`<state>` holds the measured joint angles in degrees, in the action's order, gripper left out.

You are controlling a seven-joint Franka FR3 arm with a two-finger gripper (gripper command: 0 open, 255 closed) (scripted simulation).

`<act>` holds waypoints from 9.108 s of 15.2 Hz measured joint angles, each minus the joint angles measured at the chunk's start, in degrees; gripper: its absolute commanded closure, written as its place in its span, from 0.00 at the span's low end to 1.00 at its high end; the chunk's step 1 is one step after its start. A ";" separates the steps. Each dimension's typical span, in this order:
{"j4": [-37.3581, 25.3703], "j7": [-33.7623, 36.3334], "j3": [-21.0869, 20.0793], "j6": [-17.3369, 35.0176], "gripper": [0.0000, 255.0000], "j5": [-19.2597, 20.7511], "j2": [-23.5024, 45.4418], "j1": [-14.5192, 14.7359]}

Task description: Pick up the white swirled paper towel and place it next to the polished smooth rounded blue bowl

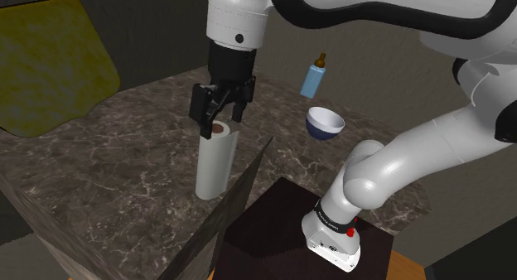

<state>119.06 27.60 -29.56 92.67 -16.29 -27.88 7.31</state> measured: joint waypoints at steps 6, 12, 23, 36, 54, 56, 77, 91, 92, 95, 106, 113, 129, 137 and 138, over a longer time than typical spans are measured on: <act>2.89 -0.18 -0.50 2.53 0.00 -0.50 -0.41 0.30; 2.91 -0.17 -0.51 2.57 1.00 -0.49 -0.42 0.30; 1.17 0.04 -0.34 1.14 1.00 -0.25 -0.09 0.16; -10.60 1.60 0.57 -8.40 1.00 1.13 2.19 -0.59; -31.00 4.90 0.03 -21.95 1.00 3.61 9.37 -1.78; -34.19 5.71 -0.50 -23.60 1.00 4.12 10.97 -1.87; -71.72 13.23 -7.76 -44.82 1.00 13.76 29.77 -0.54; -54.66 -19.09 12.63 -42.13 1.00 9.11 15.90 -14.66; -54.54 -21.13 13.89 -42.21 1.00 9.51 15.88 -15.23; -55.31 -26.38 16.94 -42.54 1.00 10.81 16.69 -16.70; -63.60 -45.23 27.28 -43.50 1.00 14.90 24.83 -22.98; -51.80 -48.30 28.70 -36.51 1.00 15.25 20.05 -24.19; -26.15 -48.72 28.77 -21.17 1.00 15.25 9.72 -24.24; -16.02 -48.82 28.75 -14.49 1.00 15.22 6.27 -24.23; -14.84 -48.89 28.79 -13.64 1.00 15.24 5.95 -24.25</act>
<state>104.22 -21.29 -0.77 79.03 -1.05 -21.93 -16.94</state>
